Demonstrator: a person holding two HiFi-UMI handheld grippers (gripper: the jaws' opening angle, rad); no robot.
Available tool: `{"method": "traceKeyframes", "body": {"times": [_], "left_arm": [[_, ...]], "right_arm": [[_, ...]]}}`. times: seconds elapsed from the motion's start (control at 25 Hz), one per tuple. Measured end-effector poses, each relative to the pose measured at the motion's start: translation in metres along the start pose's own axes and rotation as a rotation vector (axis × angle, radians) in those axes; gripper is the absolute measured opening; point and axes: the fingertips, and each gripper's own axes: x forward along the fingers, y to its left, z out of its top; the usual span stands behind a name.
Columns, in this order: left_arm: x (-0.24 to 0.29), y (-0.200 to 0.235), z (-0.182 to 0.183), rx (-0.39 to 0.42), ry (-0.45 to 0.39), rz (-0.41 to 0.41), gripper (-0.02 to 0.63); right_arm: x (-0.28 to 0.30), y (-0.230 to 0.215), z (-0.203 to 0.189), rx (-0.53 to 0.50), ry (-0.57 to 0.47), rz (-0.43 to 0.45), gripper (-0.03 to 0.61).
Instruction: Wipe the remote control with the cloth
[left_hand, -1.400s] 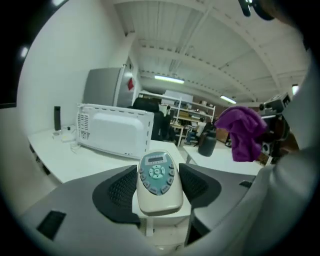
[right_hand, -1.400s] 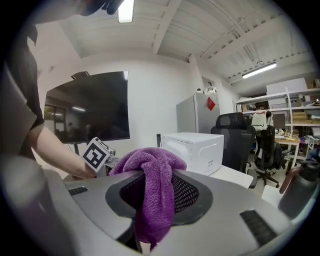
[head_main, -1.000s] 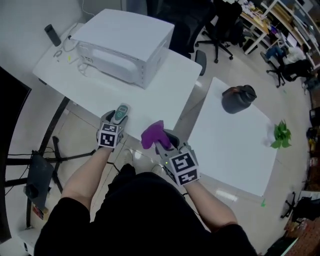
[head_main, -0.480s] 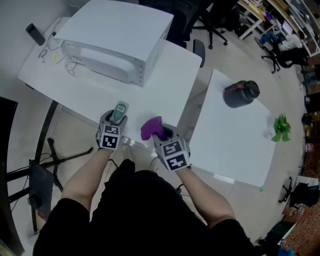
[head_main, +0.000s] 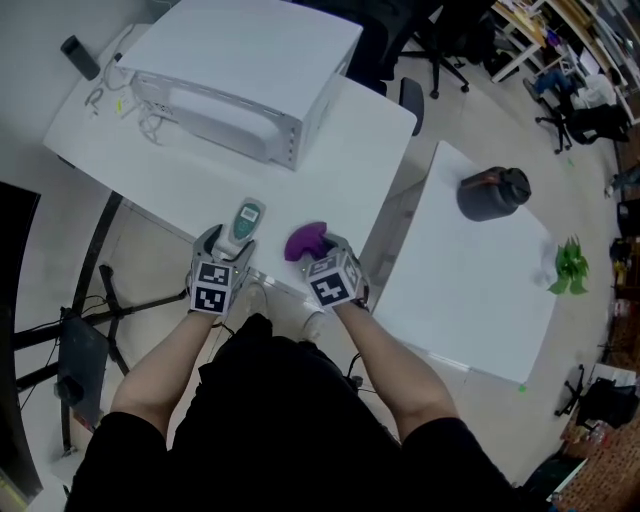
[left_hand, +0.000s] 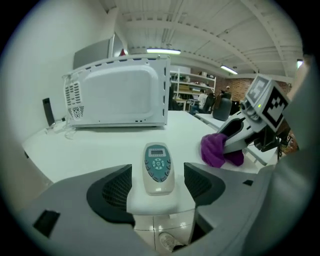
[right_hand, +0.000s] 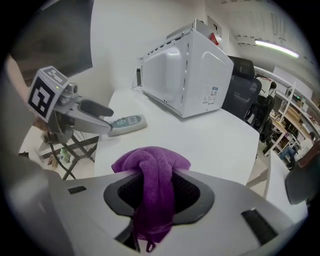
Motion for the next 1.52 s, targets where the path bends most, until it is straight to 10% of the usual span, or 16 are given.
{"method": "traceKeyframes", "body": {"times": [0.28, 0.56, 0.84, 1.04, 1.52], "left_arm": [[-0.04, -0.003, 0.011, -0.058, -0.07, 0.035, 0.318], [-0.106, -0.04, 0.066, -0.071, -0.282, 0.006, 0.297], [-0.173, -0.105, 0.123, -0.021, -0.457, -0.017, 0.104], [-0.211, -0.136, 0.144, 0.068, -0.501, 0.013, 0.0], [-0.251, -0.121, 0.128, 0.2, -0.481, -0.067, 0.0]], "right_arm": [[-0.013, 0.002, 0.006, -0.009, -0.046, 0.014, 0.222], [-0.125, 0.0, 0.048, 0.004, -0.301, 0.052, 0.208], [-0.224, 0.029, 0.082, -0.05, -0.541, 0.123, 0.079], [-0.262, 0.059, 0.09, -0.07, -0.623, 0.162, 0.034], [-0.283, 0.114, 0.113, -0.048, -0.682, 0.086, 0.017]]}}
